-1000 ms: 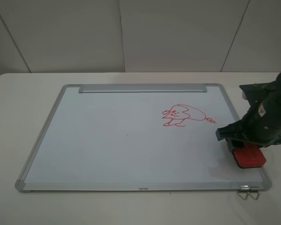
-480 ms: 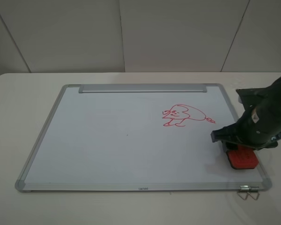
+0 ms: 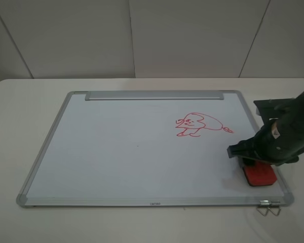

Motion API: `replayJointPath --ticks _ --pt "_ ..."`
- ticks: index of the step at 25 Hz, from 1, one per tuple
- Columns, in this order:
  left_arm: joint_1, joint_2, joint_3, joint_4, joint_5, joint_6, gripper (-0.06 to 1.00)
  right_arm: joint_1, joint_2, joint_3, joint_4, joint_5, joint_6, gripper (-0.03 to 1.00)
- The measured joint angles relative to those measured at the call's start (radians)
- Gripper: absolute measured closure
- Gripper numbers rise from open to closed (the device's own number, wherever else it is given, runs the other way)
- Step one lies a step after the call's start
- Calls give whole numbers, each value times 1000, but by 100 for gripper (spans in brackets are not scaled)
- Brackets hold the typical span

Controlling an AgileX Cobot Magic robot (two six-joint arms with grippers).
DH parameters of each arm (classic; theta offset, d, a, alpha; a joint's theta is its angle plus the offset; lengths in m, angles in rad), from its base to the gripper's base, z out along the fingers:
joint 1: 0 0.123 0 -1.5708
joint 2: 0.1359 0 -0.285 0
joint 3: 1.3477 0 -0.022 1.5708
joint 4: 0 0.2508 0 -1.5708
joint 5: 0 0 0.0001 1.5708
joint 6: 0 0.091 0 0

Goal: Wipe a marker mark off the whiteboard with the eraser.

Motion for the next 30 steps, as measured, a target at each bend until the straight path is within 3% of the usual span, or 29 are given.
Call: replayJointPath --ticks 6,12,15,21,26,30 --pt "0 0 0 0 0 0 16 0 0 0 4 7 3 23" --pt "0 0 0 0 0 0 16 -1 -44 -28 31 112 -25 20" --pt "0 0 0 0 0 0 16 -37 -118 -76 108 189 -120 20" --pt "0 0 0 0 0 0 16 -226 -325 -108 298 319 -385 20" --pt "0 0 0 0 0 0 16 -348 -554 -108 330 425 -498 20" --pt "0 0 0 0 0 0 16 -363 -767 -108 332 524 -565 20"
